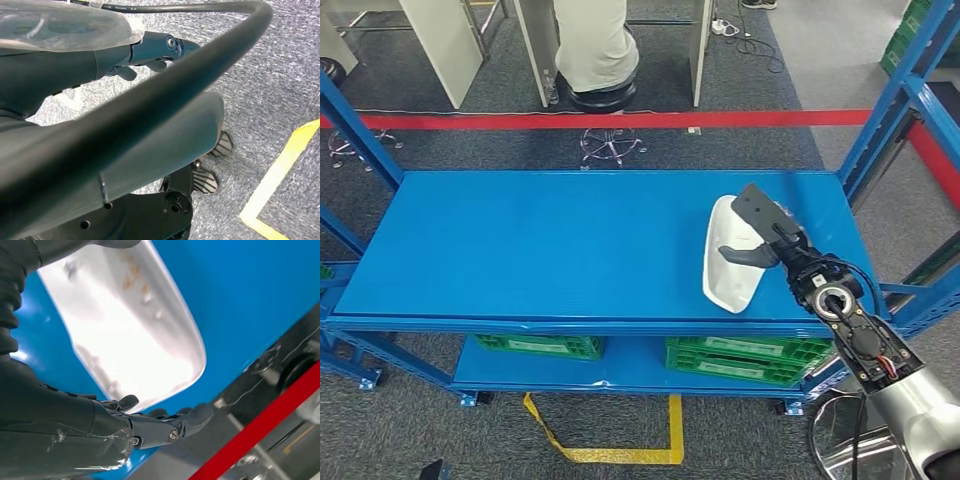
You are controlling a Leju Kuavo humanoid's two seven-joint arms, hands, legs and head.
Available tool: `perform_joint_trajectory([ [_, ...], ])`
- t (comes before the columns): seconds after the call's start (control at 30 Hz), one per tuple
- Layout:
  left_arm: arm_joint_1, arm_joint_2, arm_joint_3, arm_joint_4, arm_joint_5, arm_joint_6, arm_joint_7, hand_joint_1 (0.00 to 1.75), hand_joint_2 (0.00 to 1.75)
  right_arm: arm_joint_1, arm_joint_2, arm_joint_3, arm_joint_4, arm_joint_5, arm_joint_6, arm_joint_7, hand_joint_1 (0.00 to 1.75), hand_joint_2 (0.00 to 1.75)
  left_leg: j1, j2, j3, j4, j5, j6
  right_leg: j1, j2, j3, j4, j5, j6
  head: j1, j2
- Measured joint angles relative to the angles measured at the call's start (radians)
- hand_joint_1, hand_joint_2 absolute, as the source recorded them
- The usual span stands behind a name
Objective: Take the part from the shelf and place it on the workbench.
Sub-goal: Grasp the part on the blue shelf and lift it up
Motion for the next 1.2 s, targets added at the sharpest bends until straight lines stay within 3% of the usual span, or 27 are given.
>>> perform_joint_trajectory([
  [0.43,-0.005,0.0,-0.014,0.0,0.002,0.002,0.0,0.0,0.0,-0.026,0.103,0.094,0.06,-0.026,0.016,-0.09,0.0,1.75,0.0,0.0,0.0,0.0,0.0,0.0,0.0,-0.001,0.0,0.0,0.0,0.0,0.0,0.0],
  [0.77,-0.008,0.0,-0.014,0.0,0.006,0.004,0.0,0.0,0.0,-0.059,0.176,0.153,0.119,-0.014,-0.013,-0.084,0.0,1.75,0.0,-0.001,0.0,0.0,0.0,0.0,0.0,-0.002,0.0,0.0,0.0,0.0,0.0,0.0],
  [1.2,-0.008,0.0,-0.017,0.0,0.02,0.007,0.014,0.0,0.0,-0.027,0.187,0.171,0.14,0.085,-0.155,0.156,0.0,1.75,0.0,-0.001,0.0,0.0,0.0,0.0,0.0,-0.002,0.0,0.0,0.0,0.0,0.0,0.0],
])
